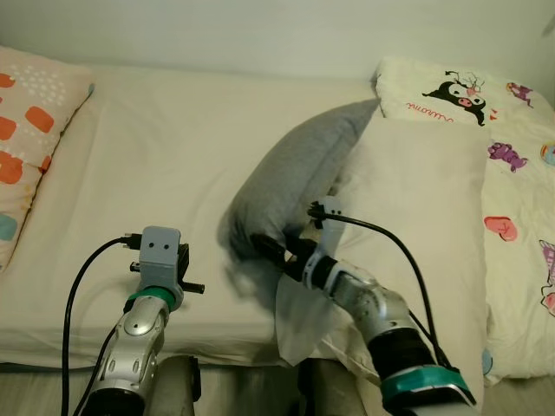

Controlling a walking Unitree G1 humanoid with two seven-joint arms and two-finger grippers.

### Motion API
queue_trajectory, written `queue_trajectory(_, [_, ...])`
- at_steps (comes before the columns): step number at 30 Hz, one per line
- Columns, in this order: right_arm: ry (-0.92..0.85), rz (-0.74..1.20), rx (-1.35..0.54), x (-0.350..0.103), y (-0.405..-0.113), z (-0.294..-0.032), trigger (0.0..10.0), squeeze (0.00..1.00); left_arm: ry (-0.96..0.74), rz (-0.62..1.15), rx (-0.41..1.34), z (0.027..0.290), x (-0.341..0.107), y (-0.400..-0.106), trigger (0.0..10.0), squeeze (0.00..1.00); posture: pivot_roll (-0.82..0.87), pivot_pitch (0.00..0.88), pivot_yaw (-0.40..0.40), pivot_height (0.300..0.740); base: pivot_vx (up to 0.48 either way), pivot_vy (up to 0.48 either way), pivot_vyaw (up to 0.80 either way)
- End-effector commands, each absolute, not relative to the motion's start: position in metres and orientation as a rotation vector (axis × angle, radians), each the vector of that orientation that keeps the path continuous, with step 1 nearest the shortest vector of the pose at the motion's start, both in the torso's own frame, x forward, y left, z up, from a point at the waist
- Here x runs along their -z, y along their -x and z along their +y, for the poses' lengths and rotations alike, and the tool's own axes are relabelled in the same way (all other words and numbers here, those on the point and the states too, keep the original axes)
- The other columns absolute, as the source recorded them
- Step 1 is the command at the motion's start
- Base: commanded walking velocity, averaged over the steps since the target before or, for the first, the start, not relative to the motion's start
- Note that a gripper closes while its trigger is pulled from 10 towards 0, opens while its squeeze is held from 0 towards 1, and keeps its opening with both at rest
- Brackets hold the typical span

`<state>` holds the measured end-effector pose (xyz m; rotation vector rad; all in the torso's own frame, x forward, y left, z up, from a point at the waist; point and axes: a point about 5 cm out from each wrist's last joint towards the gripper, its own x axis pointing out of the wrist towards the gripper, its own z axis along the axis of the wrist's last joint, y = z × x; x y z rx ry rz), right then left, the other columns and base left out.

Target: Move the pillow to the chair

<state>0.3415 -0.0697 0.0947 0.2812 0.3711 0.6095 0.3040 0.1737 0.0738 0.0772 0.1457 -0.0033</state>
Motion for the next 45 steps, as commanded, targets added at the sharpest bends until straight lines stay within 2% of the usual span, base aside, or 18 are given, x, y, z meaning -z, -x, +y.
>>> queue_trajectory(1, [-0.102,0.461,-0.501,-0.070,-0.337,-0.074,10.0,1.00,-0.077,0.168,0.003,0.173,-0.069,-0.303,10.0,0.00,0.09,0.041,-0.032,0.610,0.000,0.000,0.00])
queue_trajectory(6, [-0.077,0.473,-0.427,-0.067,-0.339,-0.082,10.0,1.00,-0.077,0.169,0.001,0.174,-0.069,-0.303,10.0,0.00,0.09,0.041,-0.032,0.610,0.000,0.000,0.00])
queue_trajectory(9, [-0.092,0.479,-0.276,-0.065,-0.344,-0.103,10.0,1.00,-0.078,0.173,0.000,0.175,-0.068,-0.301,10.0,0.00,0.09,0.042,-0.030,0.610,0.000,0.000,0.00])
queue_trajectory(12, [-0.105,0.469,-0.238,-0.066,-0.346,-0.109,10.0,1.00,-0.079,0.174,0.000,0.175,-0.067,-0.301,10.0,0.00,0.09,0.043,-0.031,0.610,0.000,0.000,0.00])
queue_trajectory(14, [-0.294,0.413,-0.208,-0.073,-0.352,-0.113,10.0,1.00,-0.078,0.175,0.001,0.175,-0.067,-0.301,10.0,0.00,0.09,0.045,-0.029,0.610,0.000,0.000,0.00])
queue_trajectory(15, [-0.294,0.413,-0.208,-0.073,-0.352,-0.113,10.0,1.00,-0.078,0.175,0.001,0.175,-0.067,-0.301,10.0,0.00,0.09,0.045,-0.029,0.610,0.000,0.000,0.00])
queue_trajectory(16, [-0.376,0.392,-0.211,-0.076,-0.354,-0.113,10.0,1.00,-0.078,0.175,0.001,0.175,-0.067,-0.301,10.0,0.00,0.09,0.045,-0.029,0.610,0.000,0.000,0.00])
queue_trajectory(17, [-0.406,0.388,-0.243,-0.077,-0.354,-0.110,10.0,1.00,-0.078,0.175,0.002,0.175,-0.067,-0.301,10.0,0.00,0.09,0.048,-0.026,0.610,0.000,0.000,0.00])
queue_trajectory(18, [-0.363,0.415,-0.321,-0.075,-0.352,-0.100,10.0,1.00,-0.077,0.176,0.005,0.174,-0.067,-0.301,10.0,0.00,0.09,0.048,-0.025,0.610,0.000,0.000,0.00])
queue_trajectory(22, [-0.331,0.443,-0.409,-0.072,-0.348,-0.086,10.0,1.00,-0.077,0.175,0.008,0.172,-0.067,-0.301,10.0,0.00,0.09,0.052,-0.026,0.610,0.000,0.000,0.00])
queue_trajectory(23, [-0.412,0.439,-0.442,-0.074,-0.347,-0.077,10.0,1.00,-0.076,0.175,0.009,0.172,-0.067,-0.301,10.0,0.00,0.10,0.053,-0.027,0.610,0.000,0.000,0.00])
queue_trajectory(24, [-0.412,0.439,-0.442,-0.074,-0.347,-0.077,10.0,1.00,-0.076,0.175,0.009,0.172,-0.067,-0.301,10.0,0.00,0.10,0.053,-0.027,0.610,0.000,0.000,0.00])
queue_trajectory(26, [-0.557,0.429,-0.498,-0.079,-0.345,-0.057,10.0,1.00,-0.077,0.176,0.008,0.173,-0.067,-0.301,10.0,0.00,0.10,0.055,-0.028,0.610,0.000,0.000,0.00])
queue_trajectory(32, [-0.630,0.421,-0.487,-0.080,-0.344,-0.047,10.0,1.00,-0.078,0.177,0.007,0.173,-0.067,-0.300,10.0,0.00,0.10,0.057,-0.027,0.610,0.000,0.000,0.00])
queue_trajectory(36, [-0.745,0.389,-0.340,-0.080,-0.347,-0.043,10.0,1.00,-0.083,0.179,0.008,0.174,-0.067,-0.299,10.0,0.00,0.11,0.062,-0.020,0.610,0.000,0.000,0.00])
queue_trajectory(43, [-0.795,0.373,-0.260,-0.081,-0.351,-0.046,10.0,1.00,-0.085,0.181,0.013,0.173,-0.067,-0.299,10.0,0.00,0.10,0.063,-0.017,0.610,0.000,0.000,0.00])
queue_trajectory(44, [-0.781,0.388,-0.262,-0.079,-0.350,-0.045,10.0,0.51,-0.085,0.182,0.016,0.173,-0.067,-0.299,10.0,0.00,0.10,0.063,-0.017,0.610,0.000,0.000,0.00])
queue_trajectory(45, [-0.781,0.388,-0.262,-0.079,-0.350,-0.045,10.0,0.51,-0.085,0.182,0.016,0.173,-0.067,-0.299,10.0,0.00,0.10,0.063,-0.017,0.610,0.000,0.000,0.00])
